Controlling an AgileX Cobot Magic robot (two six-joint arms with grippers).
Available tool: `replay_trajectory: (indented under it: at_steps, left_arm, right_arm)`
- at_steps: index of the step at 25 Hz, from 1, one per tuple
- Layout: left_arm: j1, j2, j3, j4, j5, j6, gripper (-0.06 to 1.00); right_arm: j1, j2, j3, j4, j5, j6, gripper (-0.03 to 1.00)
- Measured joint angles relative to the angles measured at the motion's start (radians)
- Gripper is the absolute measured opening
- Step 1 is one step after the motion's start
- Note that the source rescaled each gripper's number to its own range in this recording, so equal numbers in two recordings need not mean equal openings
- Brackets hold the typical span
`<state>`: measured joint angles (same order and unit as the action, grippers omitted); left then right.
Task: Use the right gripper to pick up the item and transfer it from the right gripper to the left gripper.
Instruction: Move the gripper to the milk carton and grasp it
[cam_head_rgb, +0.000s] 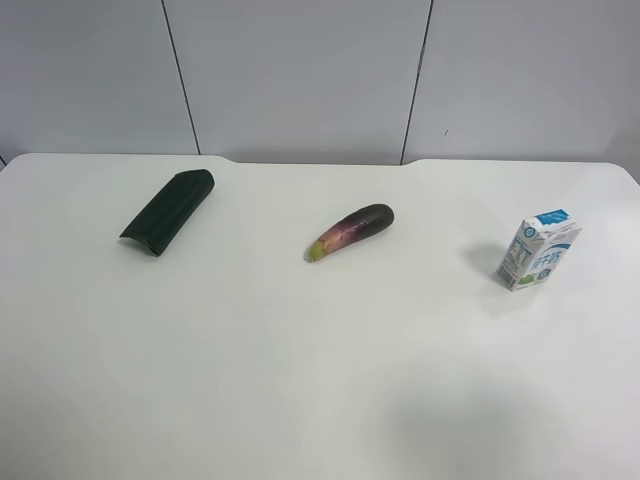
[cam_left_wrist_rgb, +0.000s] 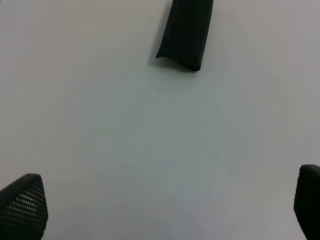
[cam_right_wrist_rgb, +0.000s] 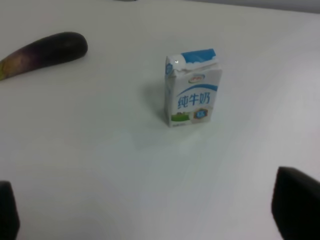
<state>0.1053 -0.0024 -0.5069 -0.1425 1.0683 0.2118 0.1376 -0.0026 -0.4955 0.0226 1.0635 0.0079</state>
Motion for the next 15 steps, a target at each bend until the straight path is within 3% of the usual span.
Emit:
replay_trajectory:
  at_steps: [10, 15]
  left_arm:
    - [0.0, 0.0, 0.0, -0.002, 0.0, 0.0, 1.0]
    - [0.0, 0.0, 0.0, -0.002, 0.0, 0.0, 1.0]
  right_arm:
    - [0.0, 0.0, 0.001, 0.034, 0.0, 0.016, 1.0]
    - [0.0, 0.056, -0.011, 0.044, 0.013, 0.086, 1.0]
